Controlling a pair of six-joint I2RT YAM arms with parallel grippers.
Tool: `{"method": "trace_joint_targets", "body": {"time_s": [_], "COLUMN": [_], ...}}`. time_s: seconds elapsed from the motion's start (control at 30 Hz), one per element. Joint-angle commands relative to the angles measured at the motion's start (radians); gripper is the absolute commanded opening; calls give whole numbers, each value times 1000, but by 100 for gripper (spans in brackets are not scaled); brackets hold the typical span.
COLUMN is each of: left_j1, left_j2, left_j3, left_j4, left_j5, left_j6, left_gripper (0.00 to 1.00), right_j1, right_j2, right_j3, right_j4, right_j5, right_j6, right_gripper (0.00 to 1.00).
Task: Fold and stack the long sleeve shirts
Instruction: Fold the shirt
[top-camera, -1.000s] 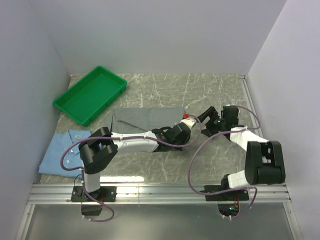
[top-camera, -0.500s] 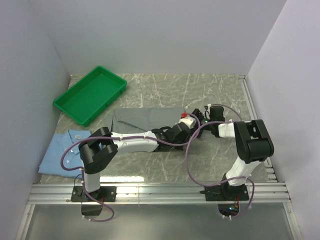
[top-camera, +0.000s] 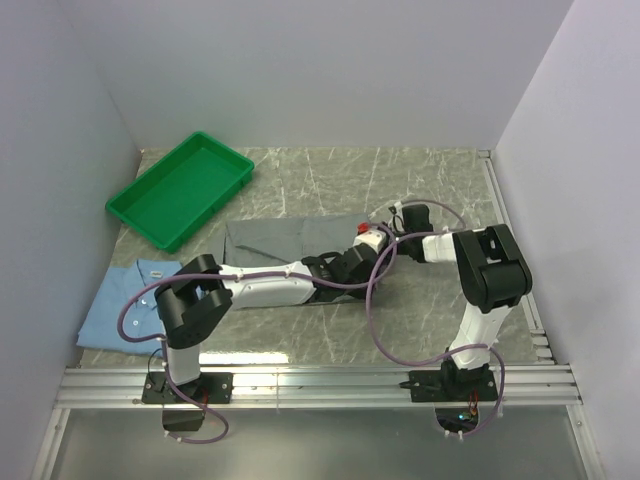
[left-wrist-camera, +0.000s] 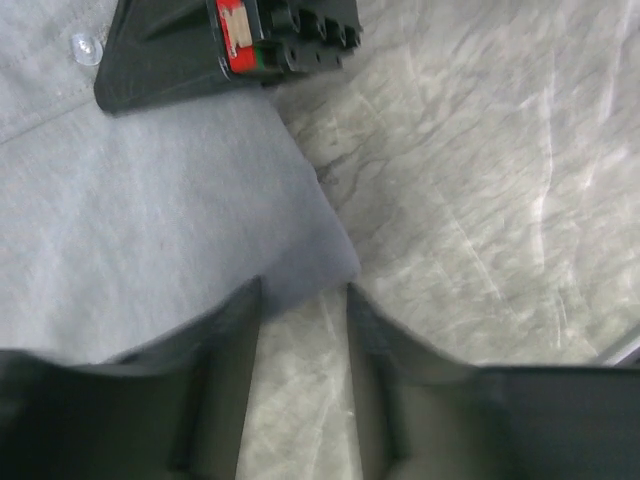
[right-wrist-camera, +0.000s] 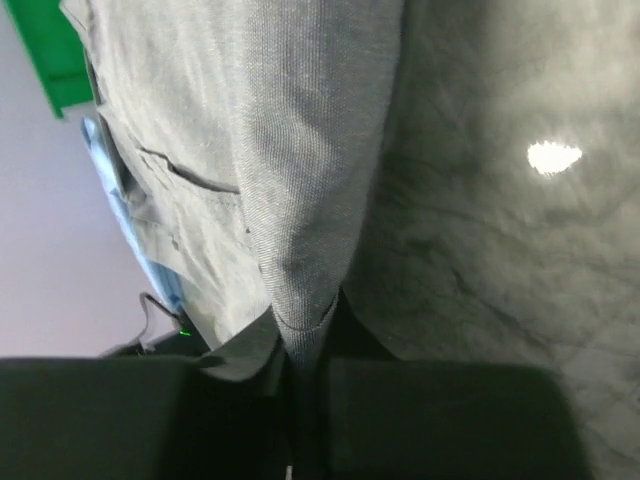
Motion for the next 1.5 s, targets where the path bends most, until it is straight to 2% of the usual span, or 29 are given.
{"method": "trace_joint_targets", "body": {"time_s": [0.0,0.07,0.17,0.27,0.4,0.5,0.73,0.9,1.17,1.47], "left_j1": [13,24,68,133,254,364,617,748,762,759], "left_j2": [-118,-154,-221,-299,-471,-578,-712,-682,-490,-355], "left_j3": [13,-25,-89,-160,-279,-345,-464,-525,-540,-542], "left_j4": [18,24,26,4,-37,-91,-163,-132,18,148], "left_j5": [-22,-28,-5,33,52,67,165,294,528,615], "left_j6": [-55,-69,-101,-144,-184,-194,-180,-192,-233,-295], "left_gripper": [48,61,69,73,75,75,70,69,62,56], "right_j1": [-7,-16,-21,-23,-24,-24,-7,27,140,234], "right_j2": [-15,-28,-12,27,58,61,107,112,118,121], "right_j3": [111,151,268,403,564,641,856,969,1069,1089], "right_j4": [-148,-252,-427,-608,-823,-883,-1123,-1200,-1269,-1276], "right_j5": [28,51,96,138,232,309,476,663,979,1206], "right_j6": [-166,-244,-367,-493,-621,-677,-803,-836,-849,-860], "right_gripper": [0,0,0,0,0,0,0,0,0,0]}}
